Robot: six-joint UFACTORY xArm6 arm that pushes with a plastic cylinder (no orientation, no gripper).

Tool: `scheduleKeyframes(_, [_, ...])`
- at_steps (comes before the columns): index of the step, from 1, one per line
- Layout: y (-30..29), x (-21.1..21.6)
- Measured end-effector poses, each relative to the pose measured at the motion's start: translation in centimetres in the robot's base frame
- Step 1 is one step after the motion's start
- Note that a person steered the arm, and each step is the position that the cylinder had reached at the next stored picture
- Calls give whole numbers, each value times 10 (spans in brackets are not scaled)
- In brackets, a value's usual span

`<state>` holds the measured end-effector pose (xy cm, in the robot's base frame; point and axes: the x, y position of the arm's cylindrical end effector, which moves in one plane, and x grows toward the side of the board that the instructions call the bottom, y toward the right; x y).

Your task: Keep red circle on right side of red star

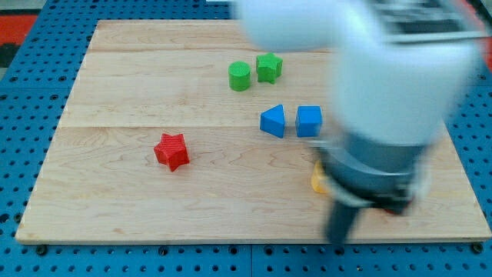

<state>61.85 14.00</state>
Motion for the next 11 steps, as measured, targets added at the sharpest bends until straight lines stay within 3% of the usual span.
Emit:
scheduleKeyframes(1, [103,-1])
scheduleKeyframes(2, [97,-10])
scheduleKeyframes(3, [131,-20])
scheduleKeyframes(4, [118,-43])
scheduleKeyframes(6, [-16,-37])
scheduleKeyframes(8, [-147,-64])
scheduleKeyframes(9, [-101,-29])
scheduleKeyframes(10, [-55,-52])
scheduleKeyframes(11, [-82,-73])
